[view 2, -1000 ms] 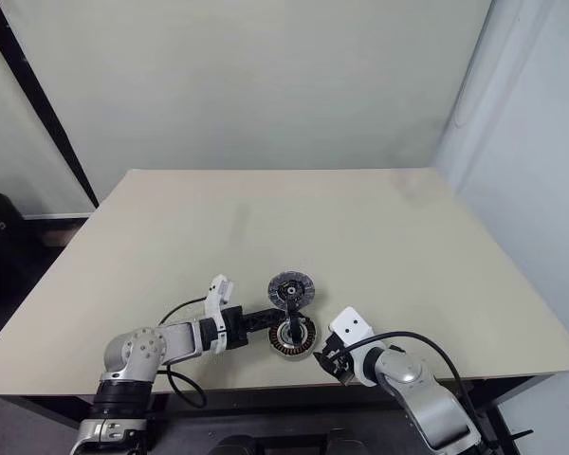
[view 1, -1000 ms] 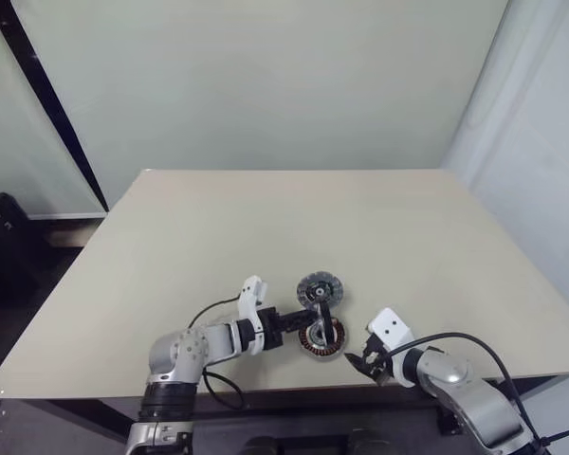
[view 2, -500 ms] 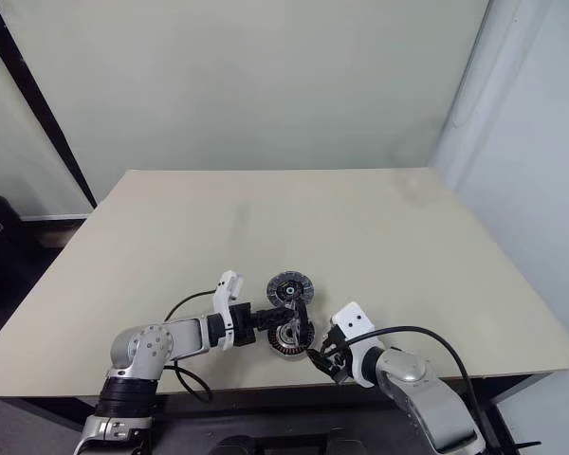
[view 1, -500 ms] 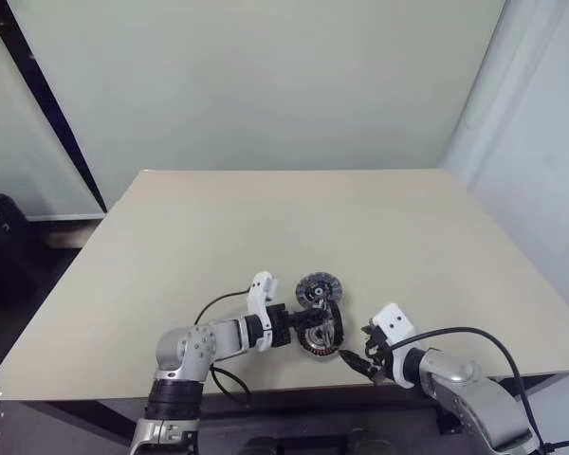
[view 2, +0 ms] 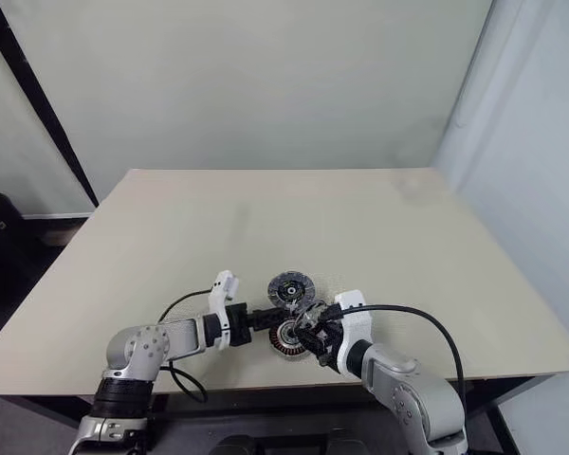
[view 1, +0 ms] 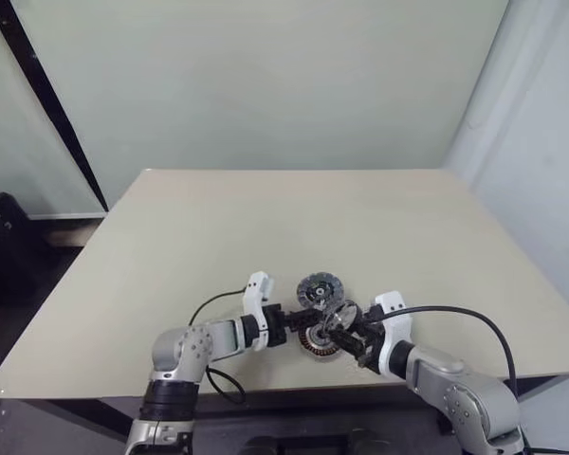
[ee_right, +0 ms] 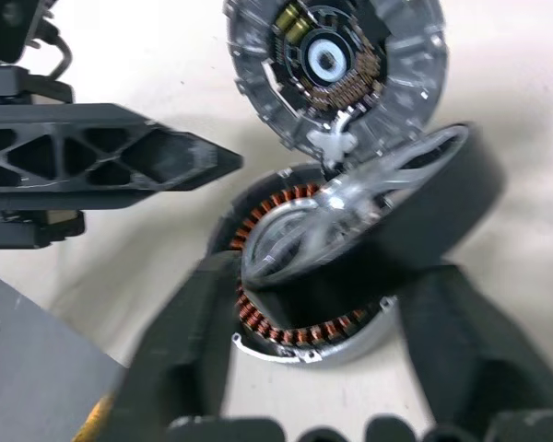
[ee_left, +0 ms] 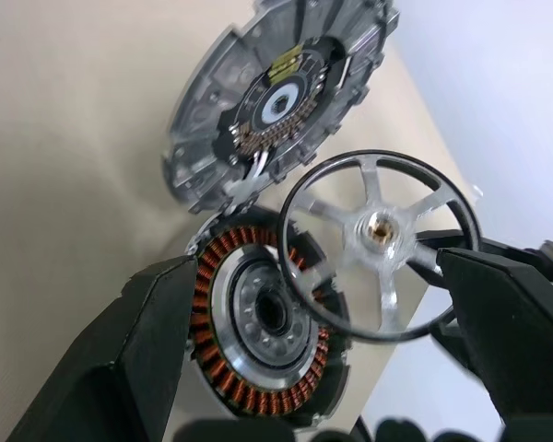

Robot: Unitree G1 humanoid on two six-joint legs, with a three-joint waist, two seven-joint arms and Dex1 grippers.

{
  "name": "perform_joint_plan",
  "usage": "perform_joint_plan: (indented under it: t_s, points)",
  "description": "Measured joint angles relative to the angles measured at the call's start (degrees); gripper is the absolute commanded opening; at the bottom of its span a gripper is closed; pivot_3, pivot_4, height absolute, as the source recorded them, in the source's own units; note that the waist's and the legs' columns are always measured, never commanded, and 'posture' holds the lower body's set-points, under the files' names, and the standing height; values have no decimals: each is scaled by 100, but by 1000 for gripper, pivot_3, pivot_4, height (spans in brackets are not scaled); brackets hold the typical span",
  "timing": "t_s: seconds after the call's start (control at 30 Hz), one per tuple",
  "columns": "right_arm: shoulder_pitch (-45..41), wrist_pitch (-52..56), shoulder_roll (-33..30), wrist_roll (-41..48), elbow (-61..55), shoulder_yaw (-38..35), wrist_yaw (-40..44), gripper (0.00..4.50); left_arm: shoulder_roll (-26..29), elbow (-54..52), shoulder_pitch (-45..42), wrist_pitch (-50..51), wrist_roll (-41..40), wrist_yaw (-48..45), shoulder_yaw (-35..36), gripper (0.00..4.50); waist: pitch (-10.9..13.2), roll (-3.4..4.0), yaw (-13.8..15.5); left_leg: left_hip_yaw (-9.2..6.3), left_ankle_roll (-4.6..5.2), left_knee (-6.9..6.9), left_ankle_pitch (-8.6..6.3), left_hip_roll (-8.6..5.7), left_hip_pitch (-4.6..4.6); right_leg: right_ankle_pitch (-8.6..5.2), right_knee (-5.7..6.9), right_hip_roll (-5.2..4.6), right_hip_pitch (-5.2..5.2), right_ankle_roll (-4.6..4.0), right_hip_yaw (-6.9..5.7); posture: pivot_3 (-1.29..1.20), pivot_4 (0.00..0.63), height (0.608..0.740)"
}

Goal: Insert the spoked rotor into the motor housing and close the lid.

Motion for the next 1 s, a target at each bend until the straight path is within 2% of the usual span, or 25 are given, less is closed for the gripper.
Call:
perform_joint_plan:
  t_s: [0.13, 0.33, 0.57, 0.67, 0.77, 1.0]
  points:
    - [-14, 132, 12, 101, -1, -101, -80, 376, 281, -54, 90, 3, -35, -194, 115, 4500, 0, 1, 1, -1, 0, -3, 0, 1, -3, 0, 2, 1, -6, 0, -1, 0, 0, 740]
    - [-55, 420, 89, 414, 1, -550, -142, 378, 609, -122, 193, 45, -217, -395, 501, 4500, 2, 4, 2, 0, 0, 1, 0, -1, -7, 0, -2, -3, -12, 0, 0, 0, 0, 740]
    - [-451, 1632, 1048, 1811, 137, -2008, -130, 378, 673, -197, 312, 118, -404, -468, 748, 4500, 2, 8, 1, 2, 2, 0, 1, 8, -21, 1, 5, 1, -26, -1, -3, 0, 0, 740]
    - [-557, 2120, 1195, 2249, 139, -2286, -117, 378, 674, -197, 331, 110, -402, -468, 748, 4500, 1, 9, 3, 1, 1, -4, 1, 6, -27, 1, 4, 1, -34, -1, -3, 0, 0, 740]
    - [-555, 2446, 1283, 2438, 154, -2365, -175, 378, 674, -197, 334, 55, -397, -474, 748, 4500, -3, 17, 1, 2, 2, 2, 2, 4, -75, 3, 8, 1, -72, -1, -2, 0, 0, 740]
    - [-507, 2289, 1270, 2282, 560, -1887, -353, 378, 674, -194, 334, 0, -393, -484, 743, 4500, -4, 17, -1, 4, 3, 3, 3, 1, -77, 4, 9, 2, -72, 0, -2, 0, 0, 740]
